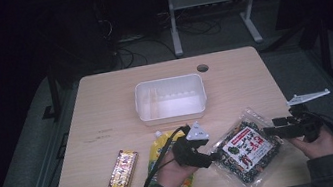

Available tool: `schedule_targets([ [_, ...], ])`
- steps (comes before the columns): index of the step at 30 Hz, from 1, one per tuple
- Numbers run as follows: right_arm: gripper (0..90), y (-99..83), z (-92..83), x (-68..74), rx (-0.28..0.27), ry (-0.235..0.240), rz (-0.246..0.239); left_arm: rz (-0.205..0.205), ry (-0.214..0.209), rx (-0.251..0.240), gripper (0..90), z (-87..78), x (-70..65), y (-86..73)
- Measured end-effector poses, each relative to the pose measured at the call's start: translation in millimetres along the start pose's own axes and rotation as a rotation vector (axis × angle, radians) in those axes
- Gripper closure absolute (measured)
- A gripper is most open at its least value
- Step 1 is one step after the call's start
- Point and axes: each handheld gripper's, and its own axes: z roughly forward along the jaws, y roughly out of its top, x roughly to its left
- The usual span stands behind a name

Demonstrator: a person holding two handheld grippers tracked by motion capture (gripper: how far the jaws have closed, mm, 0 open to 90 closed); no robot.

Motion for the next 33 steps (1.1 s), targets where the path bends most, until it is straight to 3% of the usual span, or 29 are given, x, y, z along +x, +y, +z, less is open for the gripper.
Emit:
schedule_targets([
  [7,40.4,-10.2,-2.7,-14.0,0.041,-0.062,0.031,0.000,-0.018,0.066,47.5,21.3,0.1,4.2],
  [9,42.0,-14.4,-6.0,-20.3,0.058,-0.082,0.059,0.011,-0.010,0.097,49.5,26.5,0.0,4.6],
  [14,42.9,-21.3,-10.4,-27.6,0.081,-0.114,0.076,0.015,0.002,0.138,48.9,32.2,0.2,2.9],
  [22,43.2,-36.6,-16.2,-41.2,0.096,-0.152,0.119,0.022,-0.003,0.157,49.0,37.7,-0.6,2.0],
  [26,45.0,-43.4,-18.4,-48.1,0.101,-0.145,0.152,0.022,-0.001,0.155,49.5,38.0,-0.9,1.8],
  [33,56.8,-47.9,-14.0,-52.3,0.122,-0.100,0.174,0.017,-0.002,0.153,50.2,38.3,-0.7,1.7],
])
